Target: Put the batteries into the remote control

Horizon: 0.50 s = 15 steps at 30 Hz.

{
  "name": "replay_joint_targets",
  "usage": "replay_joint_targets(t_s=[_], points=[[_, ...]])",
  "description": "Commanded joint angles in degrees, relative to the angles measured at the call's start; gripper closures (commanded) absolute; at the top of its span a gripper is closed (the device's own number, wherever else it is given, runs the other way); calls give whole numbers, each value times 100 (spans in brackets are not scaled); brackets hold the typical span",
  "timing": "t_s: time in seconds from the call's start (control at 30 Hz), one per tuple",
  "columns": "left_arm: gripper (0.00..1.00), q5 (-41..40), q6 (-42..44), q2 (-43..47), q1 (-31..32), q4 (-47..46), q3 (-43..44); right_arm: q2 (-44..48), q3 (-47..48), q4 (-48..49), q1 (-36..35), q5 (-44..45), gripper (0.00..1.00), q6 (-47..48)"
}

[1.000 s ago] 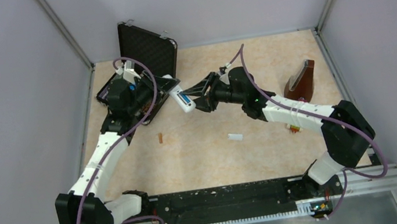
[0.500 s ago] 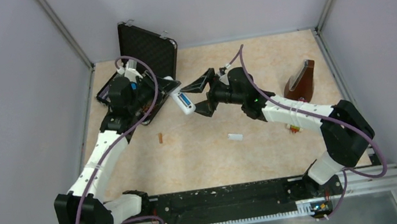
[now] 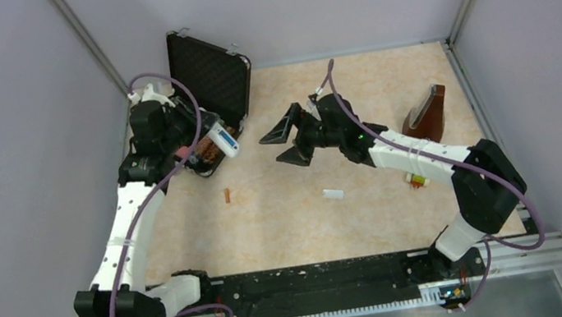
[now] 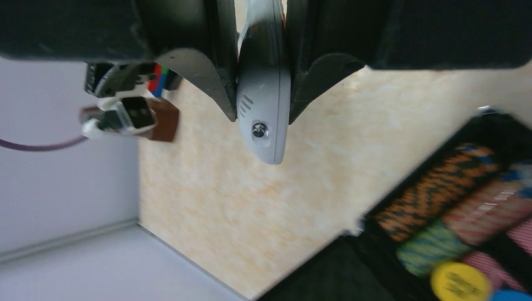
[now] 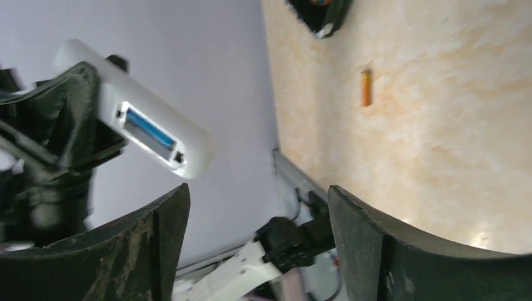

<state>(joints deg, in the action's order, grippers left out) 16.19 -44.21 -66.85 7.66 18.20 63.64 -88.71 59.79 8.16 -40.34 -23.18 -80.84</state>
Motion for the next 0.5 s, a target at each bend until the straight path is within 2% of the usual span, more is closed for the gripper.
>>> replay_joint_targets(t_s=[0.0,0.07,0.2,0.3,0.47], points=[[100,-1900,945,455,-96,1368,681,-511,996,-1332,-56,794,26,1971],[100,-2386,1087,615,-98,1645,772,-854,1450,-1865,-256,1497,31,2618],[100,-3160,1150,976,-98,1974,858,-1563,2490,-2507,-929,2702,33,3419],[100,-3607,1131,1307,-97,2100,837,-1999,3048,-2728,-1398,3542,33,3779],[100,-3889,979,1894,-94,2046,486,-2978,3941,-2736,-2062,5094,33,4610]])
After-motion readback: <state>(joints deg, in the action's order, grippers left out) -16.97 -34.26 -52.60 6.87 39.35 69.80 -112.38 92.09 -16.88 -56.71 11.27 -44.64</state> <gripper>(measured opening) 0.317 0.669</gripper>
